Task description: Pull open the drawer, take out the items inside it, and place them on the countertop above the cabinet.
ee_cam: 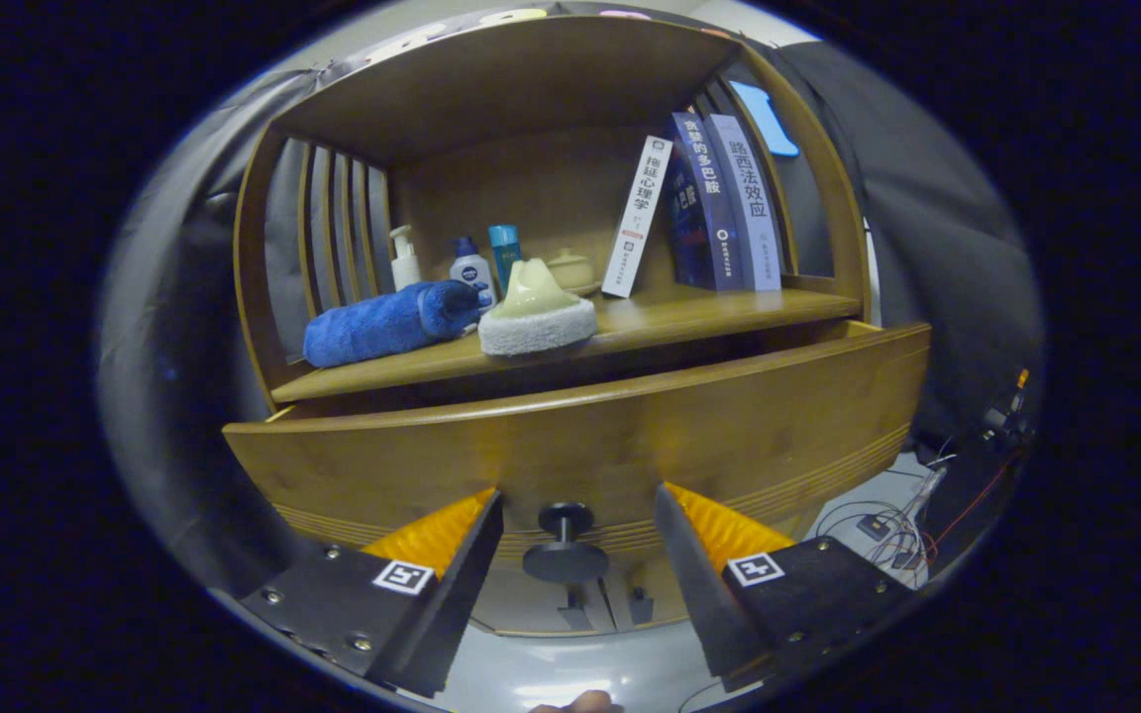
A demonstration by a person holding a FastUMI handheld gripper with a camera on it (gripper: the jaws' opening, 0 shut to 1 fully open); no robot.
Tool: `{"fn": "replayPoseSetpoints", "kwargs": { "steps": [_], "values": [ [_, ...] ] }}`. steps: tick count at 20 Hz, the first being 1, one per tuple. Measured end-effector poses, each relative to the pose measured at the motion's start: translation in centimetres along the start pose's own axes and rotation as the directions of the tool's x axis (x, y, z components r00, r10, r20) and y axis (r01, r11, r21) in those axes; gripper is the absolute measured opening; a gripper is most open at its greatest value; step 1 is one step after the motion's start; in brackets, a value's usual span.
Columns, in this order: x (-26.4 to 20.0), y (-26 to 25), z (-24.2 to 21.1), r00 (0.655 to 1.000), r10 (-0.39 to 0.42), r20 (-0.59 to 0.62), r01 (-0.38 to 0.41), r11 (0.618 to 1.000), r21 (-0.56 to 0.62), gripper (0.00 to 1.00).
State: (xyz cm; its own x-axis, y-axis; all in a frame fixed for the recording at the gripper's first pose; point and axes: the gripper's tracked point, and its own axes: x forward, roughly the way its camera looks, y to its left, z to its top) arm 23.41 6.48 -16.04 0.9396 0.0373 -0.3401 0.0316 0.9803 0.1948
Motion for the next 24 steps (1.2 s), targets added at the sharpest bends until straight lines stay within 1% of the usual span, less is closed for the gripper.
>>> {"fn": "replayPoseSetpoints", "kwargs": {
  "steps": [16,24],
  "values": [
    [2.9,0.4,0.5,1.0,0.002,0.026,-0.003,0.999,0.044,0.92],
    [4.4,0.5,0.8,1.0,0.001,0.029,-0.002,0.999,0.049,0.92]
  ]
}}
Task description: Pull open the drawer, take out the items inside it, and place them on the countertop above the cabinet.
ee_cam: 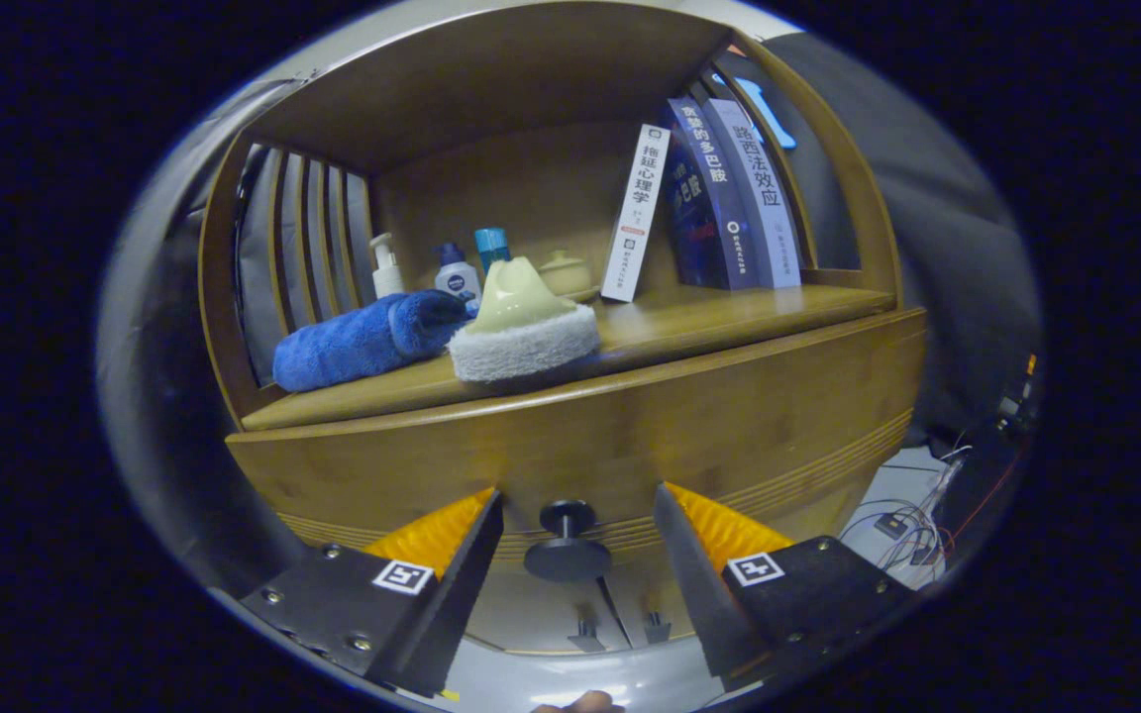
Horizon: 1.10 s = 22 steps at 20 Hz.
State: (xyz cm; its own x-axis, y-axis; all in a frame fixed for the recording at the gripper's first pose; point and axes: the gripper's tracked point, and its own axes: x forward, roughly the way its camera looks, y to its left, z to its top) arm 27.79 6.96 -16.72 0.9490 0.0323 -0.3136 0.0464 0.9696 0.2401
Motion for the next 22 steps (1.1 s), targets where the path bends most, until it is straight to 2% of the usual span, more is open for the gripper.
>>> {"fn": "replayPoseSetpoints", "kwargs": {
  "steps": [12,17,22],
  "values": [
    [0.6,-0.2,0.3,1.0,-0.004,-0.014,0.004,1.0,-0.011,0.93],
    [-3.0,-0.5,5.0,0.995,0.031,0.093,-0.03,0.999,-0.01,0.92],
    [-8.8,-5.7,11.3,0.977,-0.059,0.204,0.071,0.996,-0.05,0.92]
  ]
}}
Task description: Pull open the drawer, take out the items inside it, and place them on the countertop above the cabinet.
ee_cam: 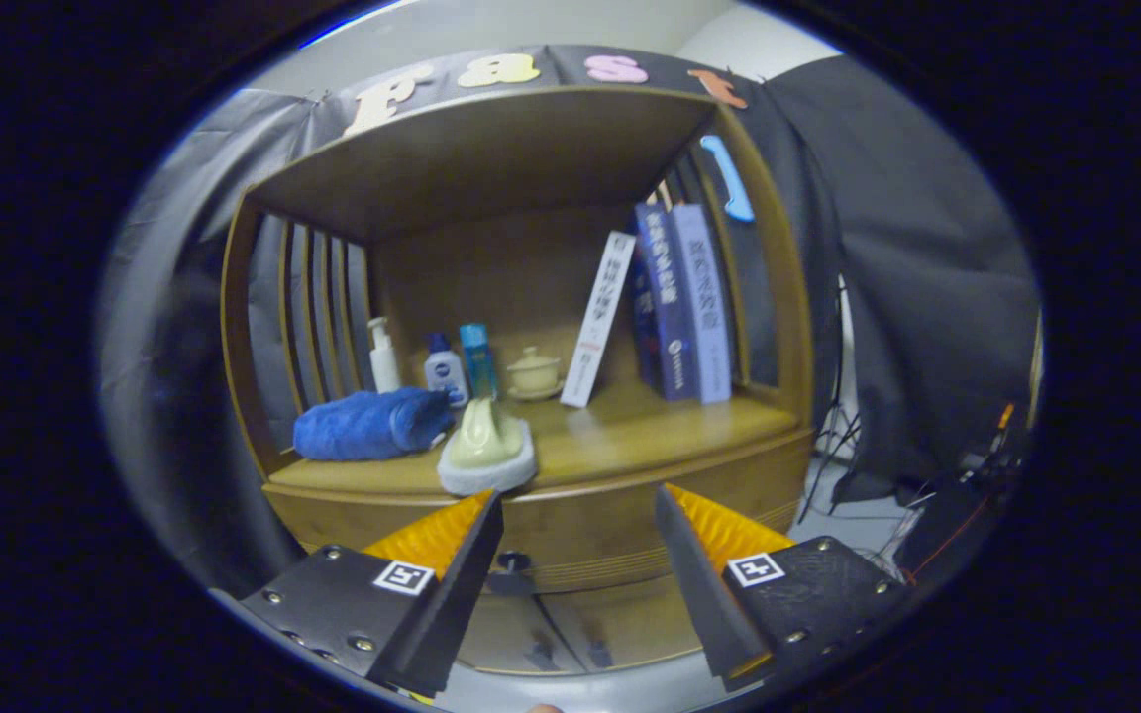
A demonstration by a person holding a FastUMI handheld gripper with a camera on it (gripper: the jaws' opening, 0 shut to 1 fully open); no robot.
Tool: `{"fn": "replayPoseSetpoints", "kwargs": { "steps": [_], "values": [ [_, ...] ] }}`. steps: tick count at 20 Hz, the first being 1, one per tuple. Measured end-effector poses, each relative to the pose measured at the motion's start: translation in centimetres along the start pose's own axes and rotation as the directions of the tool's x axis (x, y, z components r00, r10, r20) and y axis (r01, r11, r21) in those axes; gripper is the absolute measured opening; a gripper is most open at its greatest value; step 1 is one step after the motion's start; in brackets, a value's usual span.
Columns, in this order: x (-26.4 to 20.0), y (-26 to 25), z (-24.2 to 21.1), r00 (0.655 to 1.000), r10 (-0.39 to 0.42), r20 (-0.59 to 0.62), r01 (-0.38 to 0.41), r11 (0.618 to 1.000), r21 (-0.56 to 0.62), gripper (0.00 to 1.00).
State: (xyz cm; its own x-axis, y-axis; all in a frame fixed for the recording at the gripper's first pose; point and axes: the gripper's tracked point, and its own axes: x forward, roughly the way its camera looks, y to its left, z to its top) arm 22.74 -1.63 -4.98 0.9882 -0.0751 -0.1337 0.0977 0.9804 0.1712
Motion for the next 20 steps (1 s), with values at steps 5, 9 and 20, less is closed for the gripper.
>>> {"fn": "replayPoseSetpoints", "kwargs": {
  "steps": [5,9,20],
  "values": [
    [-5.1,-5.9,6.1,0.991,-0.089,0.096,0.096,0.992,-0.078,0.92],
    [-9.0,-8.6,9.7,0.98,-0.119,0.161,0.144,0.978,-0.15,0.89],
    [-14.1,-9.4,9.4,0.99,-0.037,0.138,0.063,0.979,-0.194,0.78]
  ]
}}
